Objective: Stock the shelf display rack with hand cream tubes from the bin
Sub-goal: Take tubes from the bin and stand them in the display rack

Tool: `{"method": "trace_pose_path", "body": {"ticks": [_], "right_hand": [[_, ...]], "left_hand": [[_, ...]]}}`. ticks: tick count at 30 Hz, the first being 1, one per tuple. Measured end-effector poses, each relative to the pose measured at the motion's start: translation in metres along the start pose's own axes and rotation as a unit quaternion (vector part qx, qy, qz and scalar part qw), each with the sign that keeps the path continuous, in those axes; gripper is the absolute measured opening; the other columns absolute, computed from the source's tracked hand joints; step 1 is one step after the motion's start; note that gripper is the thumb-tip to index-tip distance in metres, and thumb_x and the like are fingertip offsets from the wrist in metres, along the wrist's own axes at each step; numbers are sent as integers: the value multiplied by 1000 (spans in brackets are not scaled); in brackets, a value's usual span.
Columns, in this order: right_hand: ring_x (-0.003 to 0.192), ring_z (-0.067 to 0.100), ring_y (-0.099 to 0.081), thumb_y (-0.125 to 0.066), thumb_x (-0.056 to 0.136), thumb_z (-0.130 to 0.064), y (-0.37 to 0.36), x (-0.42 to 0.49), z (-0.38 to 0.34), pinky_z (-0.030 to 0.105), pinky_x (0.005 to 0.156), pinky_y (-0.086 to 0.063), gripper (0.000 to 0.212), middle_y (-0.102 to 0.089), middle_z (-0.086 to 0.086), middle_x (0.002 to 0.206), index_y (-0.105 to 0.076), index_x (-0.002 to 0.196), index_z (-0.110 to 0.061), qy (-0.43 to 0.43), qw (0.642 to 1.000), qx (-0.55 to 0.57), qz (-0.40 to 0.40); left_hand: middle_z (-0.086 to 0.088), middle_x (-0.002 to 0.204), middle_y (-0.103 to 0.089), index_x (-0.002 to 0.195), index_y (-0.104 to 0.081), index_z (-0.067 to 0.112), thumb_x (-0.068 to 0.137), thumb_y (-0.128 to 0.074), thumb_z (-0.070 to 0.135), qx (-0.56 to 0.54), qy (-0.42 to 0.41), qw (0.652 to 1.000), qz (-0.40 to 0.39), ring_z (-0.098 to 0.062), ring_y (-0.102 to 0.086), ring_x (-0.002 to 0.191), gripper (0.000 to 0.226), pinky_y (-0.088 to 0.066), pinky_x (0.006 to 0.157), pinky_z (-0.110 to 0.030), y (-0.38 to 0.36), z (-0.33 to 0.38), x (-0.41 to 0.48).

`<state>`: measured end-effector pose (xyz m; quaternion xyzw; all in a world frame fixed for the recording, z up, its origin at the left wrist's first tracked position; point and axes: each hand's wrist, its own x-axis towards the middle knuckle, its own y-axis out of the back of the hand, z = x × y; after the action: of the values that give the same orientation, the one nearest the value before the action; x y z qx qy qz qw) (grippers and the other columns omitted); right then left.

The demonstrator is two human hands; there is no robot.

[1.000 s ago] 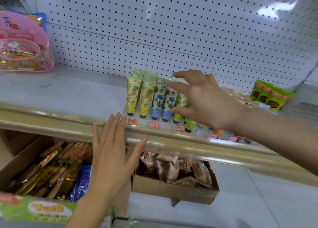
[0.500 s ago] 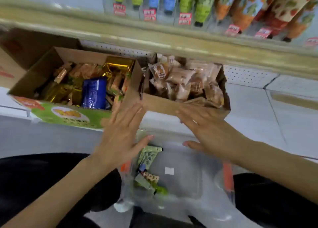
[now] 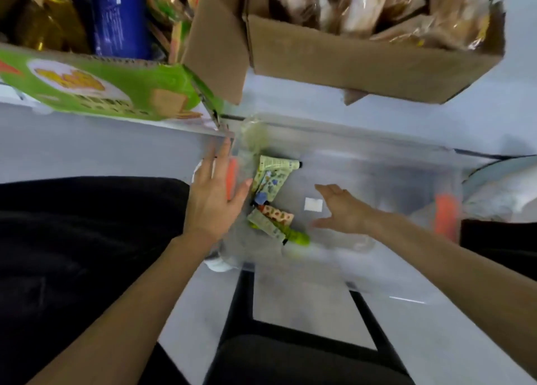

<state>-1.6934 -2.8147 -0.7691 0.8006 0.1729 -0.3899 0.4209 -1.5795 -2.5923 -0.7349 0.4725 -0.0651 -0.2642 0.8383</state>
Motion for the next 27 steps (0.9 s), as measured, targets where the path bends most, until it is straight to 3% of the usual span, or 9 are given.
{"method": "trace_pose_path", "body": {"ticks": [3,6,10,14,19,22,24,25,27], "right_hand": [[140,31,-22,-67,78,-51,-8,25,-1,42,113,-27,100,-15,10,155,-10,151,-15,19,999,47,11],[140,30,-22,-70,77,-48,-12,51,-4,39,113,-26,100,-17,10,155,-12,151,-14,49,996,66,43],[139,28,-25,-77,72,-43,-9,88,-8,34,111,-25,102,-24,10,153,-17,150,-14,81,987,90,110],[140,28,-25,-78,70,-46,-9,114,-15,37,113,-24,106,-26,10,153,-17,150,-14,98,985,38,140],[136,31,-25,-71,68,-60,-21,132,-24,44,107,-27,104,-31,10,146,-20,149,-19,46,986,12,160],[131,32,-33,-64,70,-68,-36,133,-13,47,103,-33,99,-37,12,142,-26,147,-18,10,993,-1,118],[119,29,-49,-61,67,-73,-49,134,-3,40,94,-44,90,-53,11,126,-48,132,-13,-2,991,92,100],[103,26,-58,-62,68,-71,-53,134,0,35,81,-48,80,-63,10,109,-59,118,-10,-5,977,187,107],[78,19,-63,-65,78,-55,-55,127,-4,27,63,-48,55,-68,7,86,-67,100,-5,-32,904,411,115]], "left_hand": [[-12,155,-24,151,-11,20,93,-56,33,-42,4,999,-7,-30,-28,140,74,-30,112,-45,-19,-12,-13],[3,152,-24,150,-12,23,92,-53,27,-46,-40,998,4,-22,-23,142,71,-22,115,-35,-33,-20,-21],[16,142,-25,149,-16,25,95,-49,25,-83,-42,994,51,-23,-28,140,63,-23,114,-35,-42,-23,-21],[17,143,-24,144,-9,42,96,-42,31,-109,-47,991,60,-17,-27,141,59,-24,114,-38,-42,-25,-22],[22,139,-26,141,-6,49,96,-40,35,-119,-45,990,65,-17,-30,139,58,-29,112,-44,-42,-25,-22],[23,137,-27,144,-11,44,95,-41,35,-120,-44,989,71,-18,-33,138,58,-30,110,-44,-43,-25,-21],[24,137,-27,143,-10,52,95,-41,35,-117,-47,989,77,-18,-33,137,60,-29,110,-40,-43,-25,-21],[24,137,-28,141,-9,57,95,-41,35,-118,-49,989,79,-17,-33,137,60,-28,110,-38,-43,-26,-21],[20,139,-30,138,-8,62,95,-40,36,-118,-48,989,79,-16,-33,137,59,-28,110,-37,-43,-26,-21]]}}
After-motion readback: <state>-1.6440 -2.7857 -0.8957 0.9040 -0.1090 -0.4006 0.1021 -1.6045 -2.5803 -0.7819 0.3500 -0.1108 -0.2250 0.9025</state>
